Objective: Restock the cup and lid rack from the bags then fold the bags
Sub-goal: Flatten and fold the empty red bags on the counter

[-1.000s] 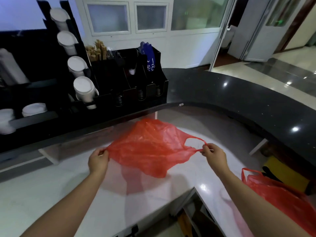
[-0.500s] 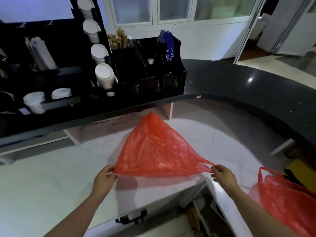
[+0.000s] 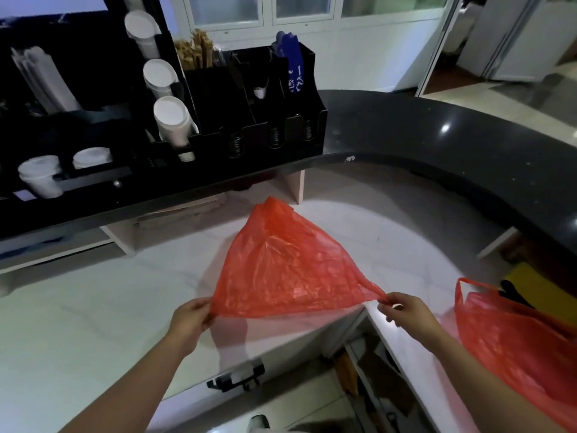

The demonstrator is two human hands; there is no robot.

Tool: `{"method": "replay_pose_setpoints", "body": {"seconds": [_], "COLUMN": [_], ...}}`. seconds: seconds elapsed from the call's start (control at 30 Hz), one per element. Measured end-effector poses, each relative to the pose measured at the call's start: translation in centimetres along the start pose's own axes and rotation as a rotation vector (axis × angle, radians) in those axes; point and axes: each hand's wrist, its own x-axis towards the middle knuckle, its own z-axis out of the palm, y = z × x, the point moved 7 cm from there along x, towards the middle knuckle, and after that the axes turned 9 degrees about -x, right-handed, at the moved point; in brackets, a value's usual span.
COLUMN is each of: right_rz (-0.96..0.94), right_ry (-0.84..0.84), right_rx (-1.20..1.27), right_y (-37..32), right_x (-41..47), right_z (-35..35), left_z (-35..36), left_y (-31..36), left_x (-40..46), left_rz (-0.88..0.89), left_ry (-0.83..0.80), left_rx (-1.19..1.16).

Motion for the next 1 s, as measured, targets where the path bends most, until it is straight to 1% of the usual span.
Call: {"method": "replay_pose_setpoints", "body": {"seconds": [0.13,0.27,0.3,0.37,0.43,0.47,0.53,0.57,0.67,0.77,0.87,0.93,1.0], "right_rz": [-0.021,0.016,0.039,0.102,0.199,0.252,0.328,0.329,0.252,0.098,-0.040,-0.113,-0.206], "right_ry": [-0.027,-0.030,-0.011,0.086,0.203,0.240,0.239,0.189,0.016,-0.016,0.012,0.048,0.062], "right_rx": [0.140,0.129,0.104,0.064,0.115,0.174,0.198,0.153,-0.034,-0.353,-0.549,-0.571,-0.490], "right_y": [0.3,1.5,1.9,2.9,3.8,4.1,4.3,4.2,3.1,1.9,0.8,0.0,-1.0], "right_x": [-0.4,-0.2,0.0,0.3,0.6,0.7,0.8,0.9,1.2,1.9,2.0,1.8,1.4], "right_z": [-0.4,-0.6,-0.6,-0.9,-0.8,-0.4,0.8,1.6,3.3,3.0,2.8,2.5,2.6], "left_z": [-0.9,-2.5,-3.3,-5.3,-6.9,-7.3,-7.6,-7.9,-9.1,-9.6,-9.7,-9.9,-10.0], "left_y": [0.6,1.8,2.0,2.4,2.0,1.3,-0.7,-1.3,-1.9,-2.1,-1.9,-1.8,-1.5], "left_x": [0.7,1.3,1.5,1.7,1.4,1.1,0.5,0.4,0.6,0.3,0.3,0.5,0.7], "left_rz": [-0.024,-0.069,-0.064,-0.004,0.042,0.025,-0.048,-0.059,0.000,0.004,-0.004,-0.007,0.003], "left_ry": [0.041,0.089,0.116,0.233,0.363,0.391,0.393,0.381,0.296,0.219,0.161,0.154,0.156], "left_rx": [-0.022,-0.137,-0.168,-0.179,-0.172,-0.182,-0.194,-0.149,0.077,0.137,0.149,0.131,0.129]}}
